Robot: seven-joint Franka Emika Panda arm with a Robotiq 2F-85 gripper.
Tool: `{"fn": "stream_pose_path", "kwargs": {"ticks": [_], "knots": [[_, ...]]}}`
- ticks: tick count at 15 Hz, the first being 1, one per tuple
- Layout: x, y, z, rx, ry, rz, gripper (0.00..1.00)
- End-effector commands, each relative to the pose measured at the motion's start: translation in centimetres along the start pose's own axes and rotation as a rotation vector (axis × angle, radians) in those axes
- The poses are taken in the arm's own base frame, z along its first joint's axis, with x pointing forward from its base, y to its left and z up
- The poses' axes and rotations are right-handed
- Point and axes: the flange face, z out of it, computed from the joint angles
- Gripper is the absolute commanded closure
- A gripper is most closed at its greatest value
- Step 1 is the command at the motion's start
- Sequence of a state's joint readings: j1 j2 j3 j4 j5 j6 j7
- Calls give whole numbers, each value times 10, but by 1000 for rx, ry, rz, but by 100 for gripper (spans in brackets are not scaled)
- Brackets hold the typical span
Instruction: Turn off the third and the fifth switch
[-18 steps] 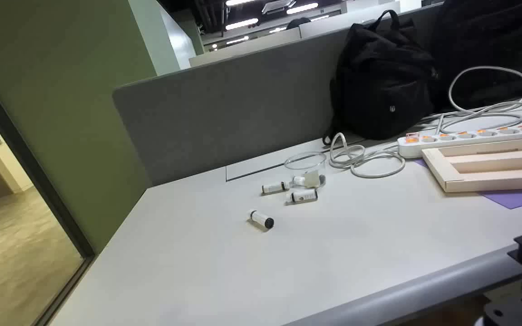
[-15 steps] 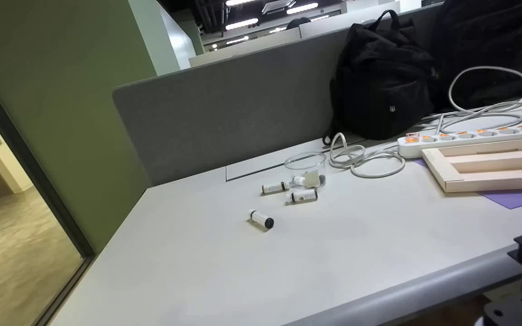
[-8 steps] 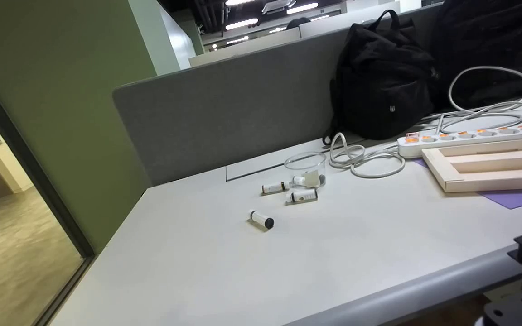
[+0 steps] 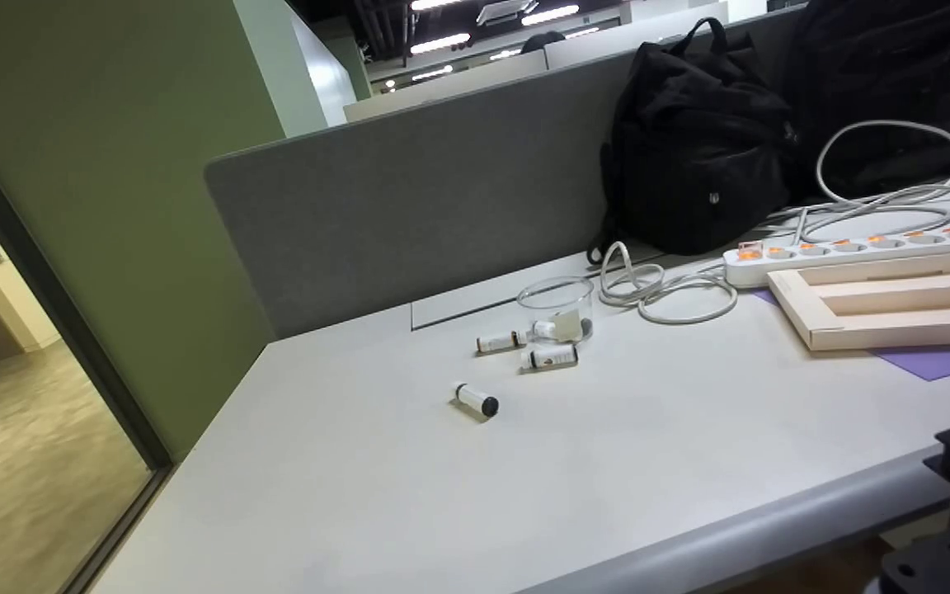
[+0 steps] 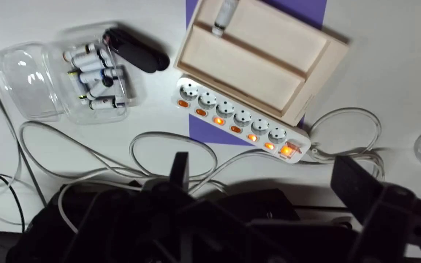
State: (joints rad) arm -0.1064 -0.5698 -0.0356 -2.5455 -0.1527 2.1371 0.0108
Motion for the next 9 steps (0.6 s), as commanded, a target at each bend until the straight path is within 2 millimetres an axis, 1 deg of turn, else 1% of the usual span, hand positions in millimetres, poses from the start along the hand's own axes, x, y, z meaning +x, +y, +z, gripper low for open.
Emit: {"fn": "stream_pose_path", "kwargs": {"ticks": [1, 3, 4, 5, 6, 8, 9], "knots": [[75, 4, 23, 51, 18, 10, 0], [109, 4, 40, 138, -32, 2, 0], [122, 0, 44, 170, -63, -11, 0], [123, -4, 44, 178, -121, -11, 0], [98, -1, 47, 149, -58, -5, 0], [116, -4, 54, 163, -110, -12, 0], [120, -6, 55, 164, -116, -14, 0]]}}
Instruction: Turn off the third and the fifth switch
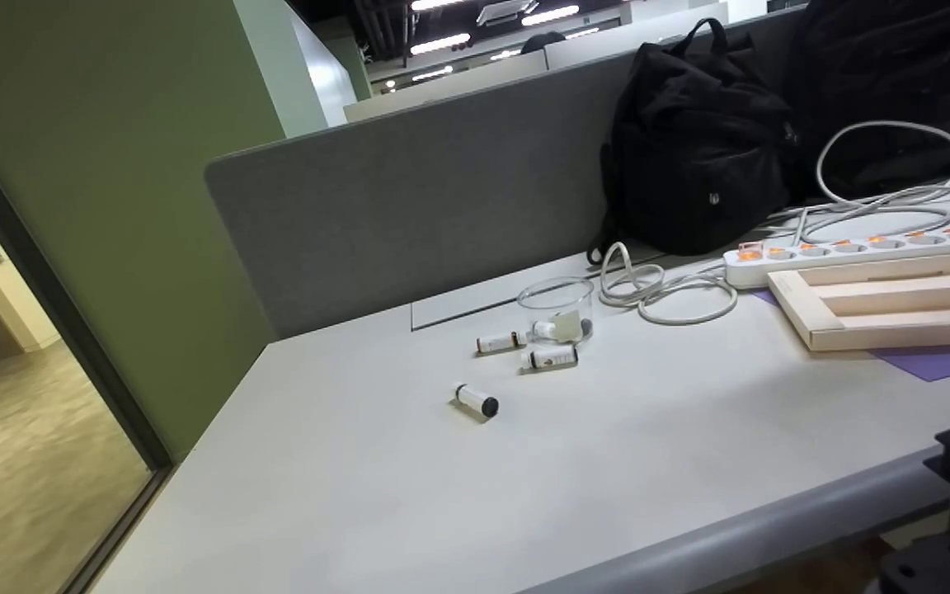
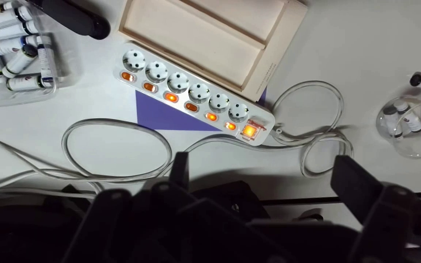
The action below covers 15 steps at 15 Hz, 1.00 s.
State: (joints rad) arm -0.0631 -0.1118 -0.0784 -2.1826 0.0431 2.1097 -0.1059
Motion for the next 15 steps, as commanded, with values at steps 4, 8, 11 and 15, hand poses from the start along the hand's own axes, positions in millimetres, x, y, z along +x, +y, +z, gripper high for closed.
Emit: {"fn": "stream_pose_path", "kwargs": {"ticks": [4, 8, 11, 15], "knots": [[1, 0, -4, 1, -2, -1, 0], [33, 52, 7, 91, 80, 107, 26], [54, 103, 27, 158, 88, 160, 47], [80, 152, 79, 255, 42, 228, 75]]}}
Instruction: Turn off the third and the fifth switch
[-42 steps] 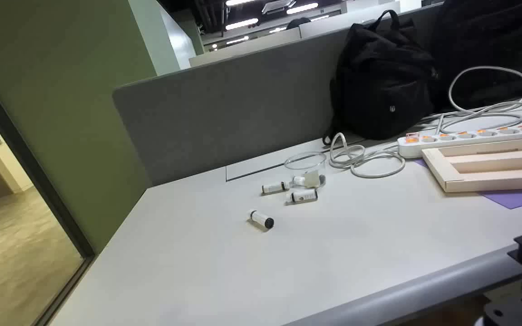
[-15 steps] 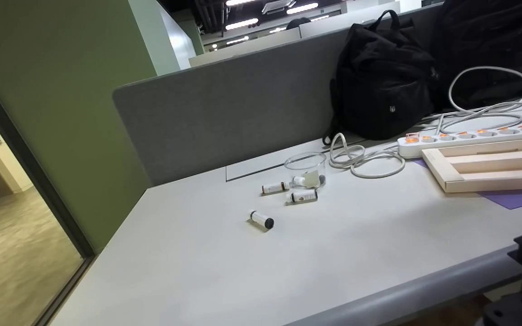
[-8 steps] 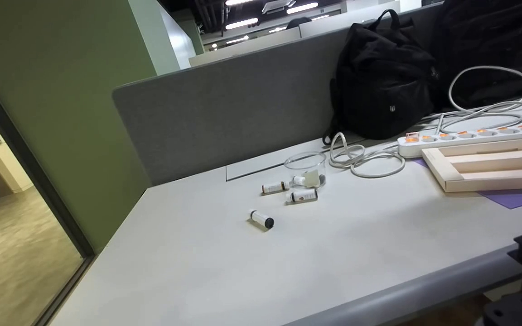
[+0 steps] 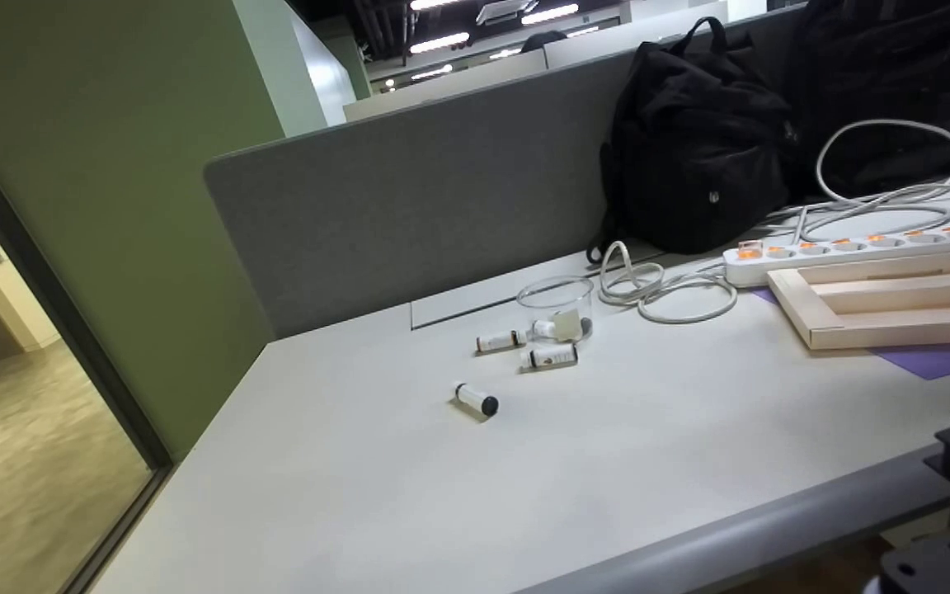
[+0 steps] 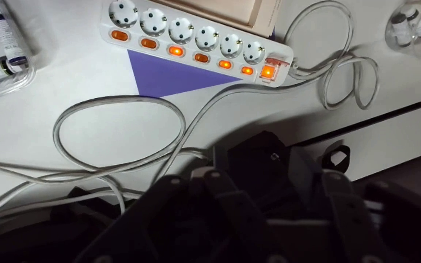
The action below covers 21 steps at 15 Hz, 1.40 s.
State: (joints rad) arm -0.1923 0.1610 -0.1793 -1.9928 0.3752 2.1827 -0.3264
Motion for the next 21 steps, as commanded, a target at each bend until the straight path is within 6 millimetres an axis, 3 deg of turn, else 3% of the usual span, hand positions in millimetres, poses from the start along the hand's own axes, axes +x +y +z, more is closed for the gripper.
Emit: {"fn": "stream_pose_path", "kwargs": {"ticks": [1, 3, 4, 7, 12, 17, 21], "knots": [[38, 32, 39, 49, -63, 48, 81], [45, 40, 65, -7, -159, 109, 95], [26, 39, 52, 20, -100, 58, 78], [37, 44, 78, 5, -151, 82, 95], [42, 42, 74, 2, -153, 81, 99], [50, 50, 116, 38, -149, 148, 100], [43, 56, 160, 6, -232, 197, 100]]}}
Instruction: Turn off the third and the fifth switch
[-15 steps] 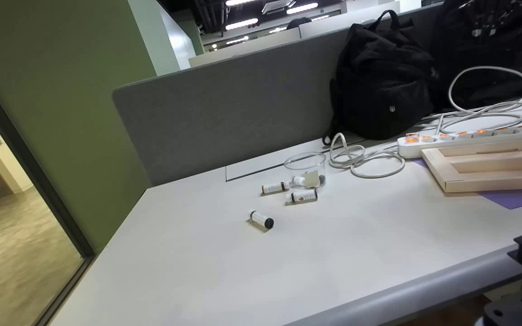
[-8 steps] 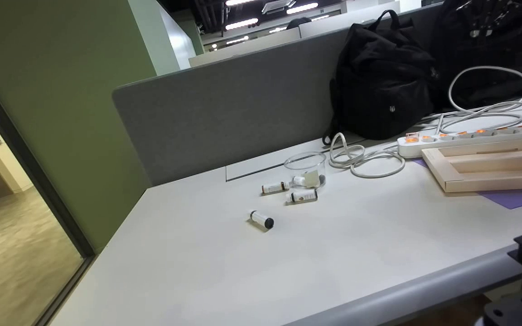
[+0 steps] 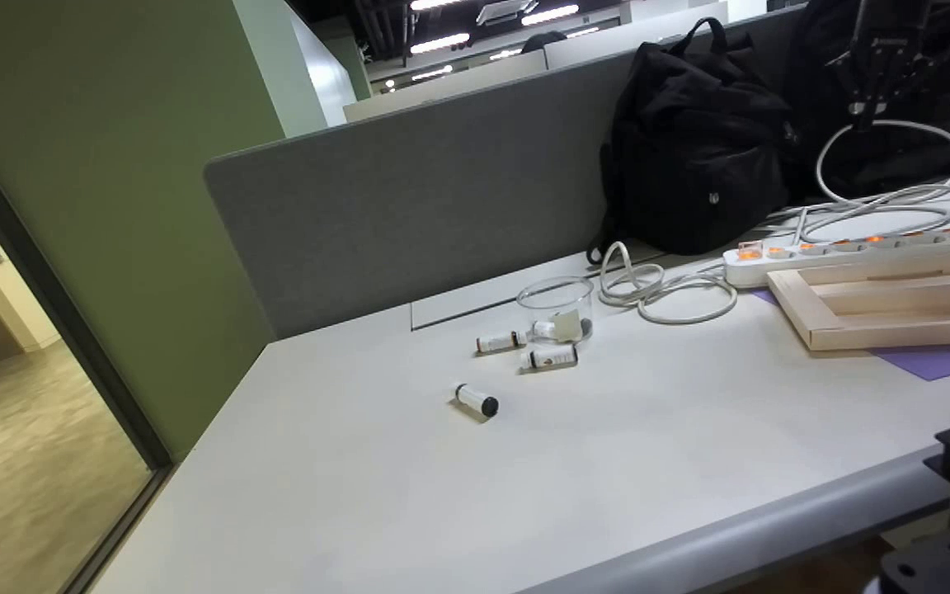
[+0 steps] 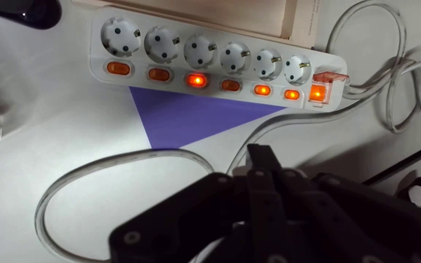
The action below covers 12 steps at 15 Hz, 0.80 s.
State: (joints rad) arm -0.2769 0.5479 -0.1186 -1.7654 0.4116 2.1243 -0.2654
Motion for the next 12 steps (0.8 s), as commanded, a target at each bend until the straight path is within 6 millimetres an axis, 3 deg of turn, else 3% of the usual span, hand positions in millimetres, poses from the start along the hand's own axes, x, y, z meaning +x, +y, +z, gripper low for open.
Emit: {"fn": "stream_pose_path", "kwargs": {"ticks": [1, 5, 12], "knots": [[11, 6, 27, -21, -43, 69, 100], [14, 13, 57, -36, -62, 94, 100], [10, 22, 87, -115, -83, 119, 100]]}}
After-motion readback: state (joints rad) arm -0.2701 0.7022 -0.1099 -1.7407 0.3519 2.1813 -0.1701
